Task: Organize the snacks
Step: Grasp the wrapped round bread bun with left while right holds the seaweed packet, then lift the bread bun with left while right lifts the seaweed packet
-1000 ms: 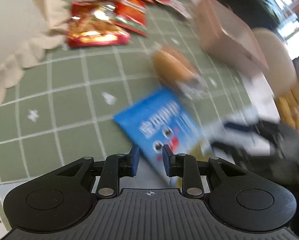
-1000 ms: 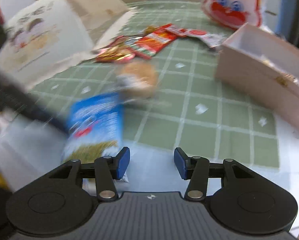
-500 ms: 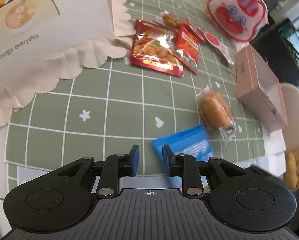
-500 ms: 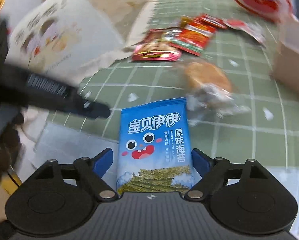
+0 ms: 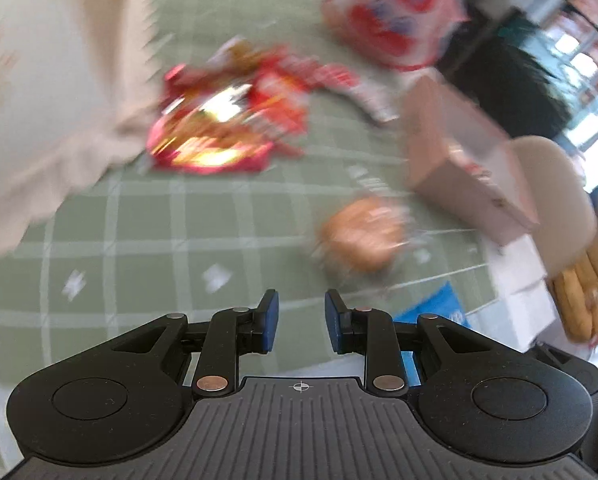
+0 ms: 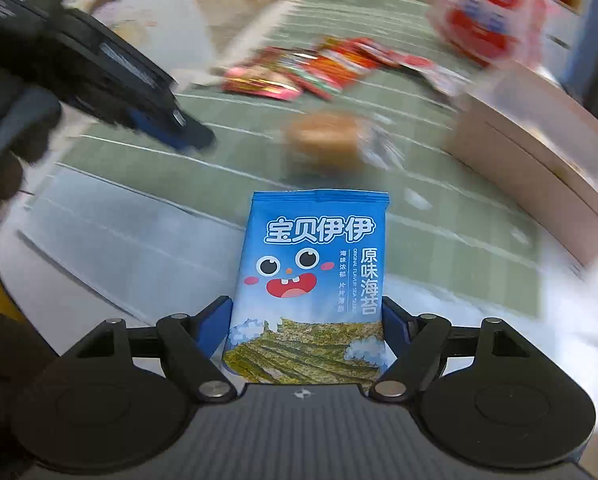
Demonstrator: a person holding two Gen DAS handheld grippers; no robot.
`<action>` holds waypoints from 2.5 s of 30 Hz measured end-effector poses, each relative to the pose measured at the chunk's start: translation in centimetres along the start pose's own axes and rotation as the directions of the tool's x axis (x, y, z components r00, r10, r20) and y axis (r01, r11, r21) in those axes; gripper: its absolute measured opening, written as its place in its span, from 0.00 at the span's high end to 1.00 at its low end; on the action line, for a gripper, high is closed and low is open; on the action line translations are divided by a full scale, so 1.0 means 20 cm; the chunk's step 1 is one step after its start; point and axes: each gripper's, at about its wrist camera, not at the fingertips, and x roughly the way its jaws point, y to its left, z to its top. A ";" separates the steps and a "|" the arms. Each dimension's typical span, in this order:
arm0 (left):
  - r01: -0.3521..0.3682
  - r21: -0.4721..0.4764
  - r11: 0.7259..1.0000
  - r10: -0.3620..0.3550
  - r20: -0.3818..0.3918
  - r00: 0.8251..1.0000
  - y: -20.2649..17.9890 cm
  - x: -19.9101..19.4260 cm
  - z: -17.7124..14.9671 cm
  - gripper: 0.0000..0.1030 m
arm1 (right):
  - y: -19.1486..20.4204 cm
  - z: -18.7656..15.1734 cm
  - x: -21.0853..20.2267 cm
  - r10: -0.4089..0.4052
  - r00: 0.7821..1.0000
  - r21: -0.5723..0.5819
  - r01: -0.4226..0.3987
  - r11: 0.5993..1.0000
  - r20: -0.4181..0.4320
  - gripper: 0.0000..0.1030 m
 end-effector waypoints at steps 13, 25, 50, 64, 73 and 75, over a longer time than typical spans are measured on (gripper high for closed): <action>-0.030 0.362 0.932 0.018 0.037 0.999 -0.35 0.27 0.13 0.72 | -0.38 -0.15 0.03 -0.285 0.956 0.438 0.227 0.870 0.072 0.21; -0.008 0.524 0.851 0.013 -0.006 1.000 -0.44 0.34 0.07 0.33 | -0.31 -0.20 0.13 -0.366 0.922 0.462 0.271 0.845 0.129 0.01; -0.027 0.364 0.931 0.058 -0.073 0.996 -0.33 0.50 0.18 0.23 | -0.29 -0.24 0.13 -0.392 0.904 0.474 0.272 0.838 0.173 0.00; 0.071 0.304 0.950 -0.020 -0.168 0.986 -0.32 0.25 -0.15 0.41 | -0.39 -0.18 0.12 -0.383 0.918 0.540 0.271 0.797 0.105 0.02; 0.124 0.243 0.962 -0.089 -0.151 0.985 -0.23 0.00 -0.12 0.43 | -0.32 -0.01 -0.03 -0.293 0.952 0.532 0.205 0.821 0.085 0.24; 0.197 0.207 0.958 -0.171 -0.137 0.976 -0.25 -0.07 -0.05 0.43 | -0.29 0.06 -0.20 -0.296 0.944 0.530 0.179 0.829 0.144 0.24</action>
